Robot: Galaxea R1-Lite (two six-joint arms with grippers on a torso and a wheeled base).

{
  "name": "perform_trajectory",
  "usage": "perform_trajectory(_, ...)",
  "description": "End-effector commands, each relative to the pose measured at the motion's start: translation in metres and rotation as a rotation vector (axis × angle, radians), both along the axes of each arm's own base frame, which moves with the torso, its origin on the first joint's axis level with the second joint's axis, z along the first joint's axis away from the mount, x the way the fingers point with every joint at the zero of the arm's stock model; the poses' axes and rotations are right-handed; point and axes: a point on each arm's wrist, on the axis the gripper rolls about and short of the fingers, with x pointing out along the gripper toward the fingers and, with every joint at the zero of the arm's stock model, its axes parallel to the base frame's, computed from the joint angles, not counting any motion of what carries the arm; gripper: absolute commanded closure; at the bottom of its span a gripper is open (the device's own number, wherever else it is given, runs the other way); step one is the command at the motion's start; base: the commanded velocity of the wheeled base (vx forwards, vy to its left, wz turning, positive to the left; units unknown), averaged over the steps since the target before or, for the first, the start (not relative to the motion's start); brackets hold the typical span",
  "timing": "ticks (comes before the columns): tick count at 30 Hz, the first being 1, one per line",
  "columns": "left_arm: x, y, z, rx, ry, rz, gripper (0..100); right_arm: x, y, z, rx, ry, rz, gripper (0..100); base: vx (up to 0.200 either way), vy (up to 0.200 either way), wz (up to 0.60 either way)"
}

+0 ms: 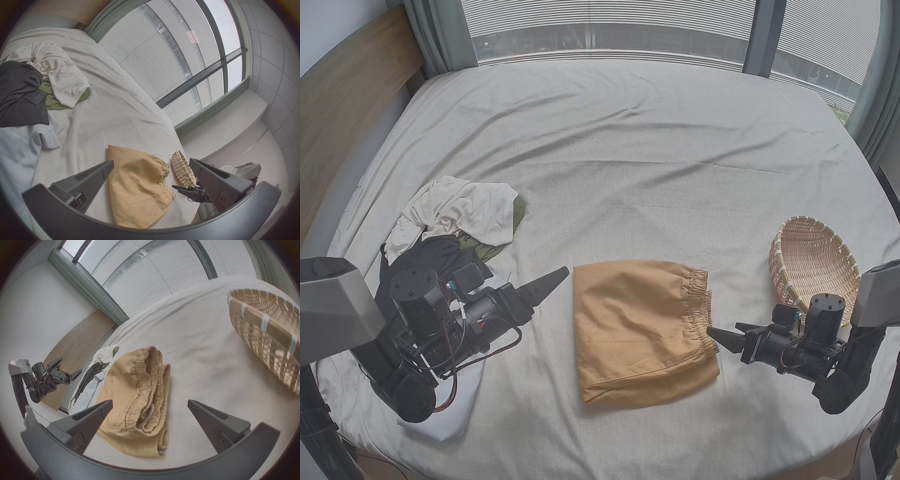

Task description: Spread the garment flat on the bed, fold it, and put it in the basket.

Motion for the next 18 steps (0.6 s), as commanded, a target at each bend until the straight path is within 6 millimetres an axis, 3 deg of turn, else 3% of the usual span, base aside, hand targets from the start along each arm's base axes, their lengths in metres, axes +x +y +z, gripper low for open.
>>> perform_trajectory(1, 0.0, 0.0, -0.001, 0.001, 0.001, 0.0, 0, -0.003, 0.002, -0.011, 0.01, 0.06, 0.005, 0, 0.0, 0.0, 0.0)
perform_trajectory(18, 0.0, 0.0, 0.0, 0.001, 0.001, 0.0, 0, -0.004, 0.008, -0.03, 0.019, 0.151, 0.017, 0, 0.0, 0.0, 0.0)
